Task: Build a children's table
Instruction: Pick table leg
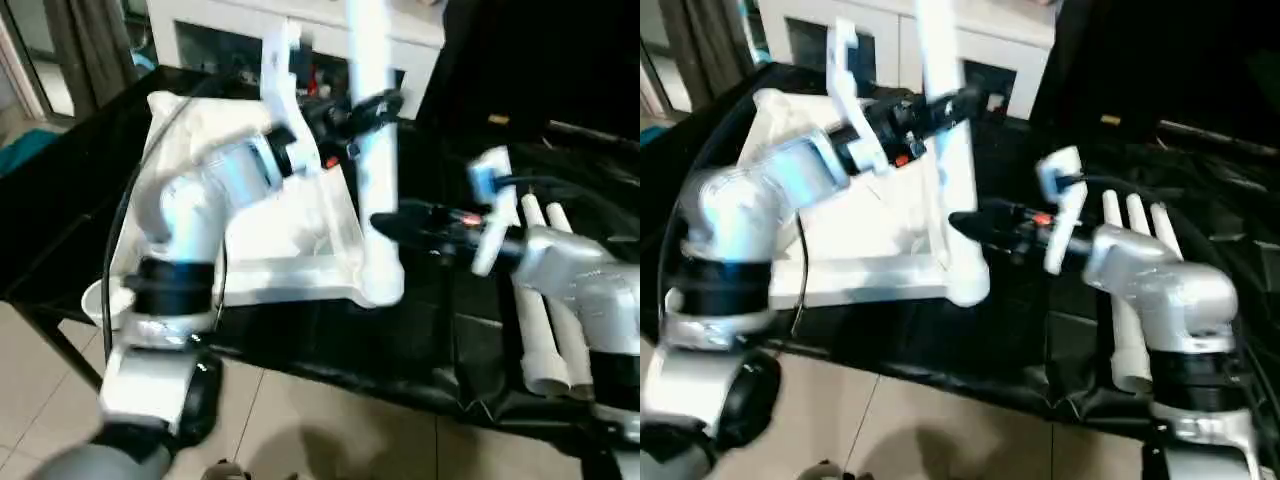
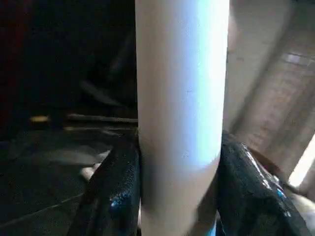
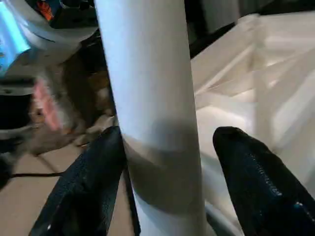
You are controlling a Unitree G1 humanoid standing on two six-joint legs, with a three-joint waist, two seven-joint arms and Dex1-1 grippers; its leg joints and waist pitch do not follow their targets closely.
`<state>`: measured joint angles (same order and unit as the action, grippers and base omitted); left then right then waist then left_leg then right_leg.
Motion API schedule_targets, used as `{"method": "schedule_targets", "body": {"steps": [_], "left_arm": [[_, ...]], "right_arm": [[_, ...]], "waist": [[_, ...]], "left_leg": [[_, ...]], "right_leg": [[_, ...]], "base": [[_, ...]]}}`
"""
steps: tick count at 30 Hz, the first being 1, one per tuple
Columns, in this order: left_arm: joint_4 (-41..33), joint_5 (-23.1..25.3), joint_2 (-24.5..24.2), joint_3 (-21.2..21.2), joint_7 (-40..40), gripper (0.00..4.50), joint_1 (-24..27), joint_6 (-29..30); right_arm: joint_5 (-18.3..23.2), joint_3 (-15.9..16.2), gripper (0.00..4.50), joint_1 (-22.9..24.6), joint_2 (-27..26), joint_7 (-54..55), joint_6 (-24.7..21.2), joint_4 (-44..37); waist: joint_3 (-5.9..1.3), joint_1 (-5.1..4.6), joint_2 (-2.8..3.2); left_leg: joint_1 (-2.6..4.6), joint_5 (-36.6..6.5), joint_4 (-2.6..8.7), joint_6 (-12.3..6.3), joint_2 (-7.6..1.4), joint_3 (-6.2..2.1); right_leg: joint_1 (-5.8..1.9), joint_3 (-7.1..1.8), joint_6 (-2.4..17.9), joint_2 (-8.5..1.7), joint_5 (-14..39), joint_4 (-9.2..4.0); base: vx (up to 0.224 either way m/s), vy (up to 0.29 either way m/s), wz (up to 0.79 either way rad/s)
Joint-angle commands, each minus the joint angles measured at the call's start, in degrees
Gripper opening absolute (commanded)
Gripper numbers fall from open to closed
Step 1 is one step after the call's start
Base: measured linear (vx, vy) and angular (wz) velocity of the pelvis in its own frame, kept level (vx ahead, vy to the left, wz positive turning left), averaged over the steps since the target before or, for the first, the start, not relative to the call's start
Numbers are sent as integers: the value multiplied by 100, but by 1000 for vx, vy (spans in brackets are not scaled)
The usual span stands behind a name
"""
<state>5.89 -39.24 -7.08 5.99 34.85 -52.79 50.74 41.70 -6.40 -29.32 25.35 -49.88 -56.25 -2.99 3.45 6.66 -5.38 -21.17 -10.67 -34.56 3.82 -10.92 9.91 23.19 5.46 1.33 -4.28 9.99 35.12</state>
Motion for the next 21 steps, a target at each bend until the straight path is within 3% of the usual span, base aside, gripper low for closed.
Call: {"method": "schedule_targets", "body": {"steps": [1, 7, 10, 20, 21], "left_arm": [[-132, -234, 17, -73, 233, 175, -160, 119], [12, -785, 68, 202, 646, 175, -374, 201], [143, -738, 67, 305, 592, 174, -421, 130], [361, -663, 4, 356, 476, 174, -468, 22], [361, -663, 4, 356, 476, 209, -468, 22]], "right_arm": [[103, -107, 306, -50, 102, -45, -152, 38], [365, 192, 269, 141, 264, -298, -582, -279], [370, 250, 235, 144, 222, -224, -617, -266], [243, 254, 209, 70, 83, 29, -374, -194], [243, 254, 209, 70, 83, 29, -374, -194]], "waist": [[-418, 40, -9], [-418, 90, -1], [-417, 107, -2], [-427, 169, -8], [-422, 168, -6]], "left_leg": [[53, -316, 341, -59, -222, -44], [50, -384, 343, 26, -224, -48], [52, -403, 346, 59, -219, -48], [46, -353, 355, 134, -223, -52], [50, -388, 355, 141, -219, -49]], "right_leg": [[-378, -319, 904, -443, 929, -362], [-381, -314, 827, -447, 1121, -385], [-376, -314, 782, -443, 1156, -394], [-368, -314, 718, -444, 1068, -374], [-363, -313, 706, -443, 1108, -385]], "base": [[0, 0, 0], [0, 0, 0], [0, 0, 0], [0, 0, 0], [0, 0, 0]]}}
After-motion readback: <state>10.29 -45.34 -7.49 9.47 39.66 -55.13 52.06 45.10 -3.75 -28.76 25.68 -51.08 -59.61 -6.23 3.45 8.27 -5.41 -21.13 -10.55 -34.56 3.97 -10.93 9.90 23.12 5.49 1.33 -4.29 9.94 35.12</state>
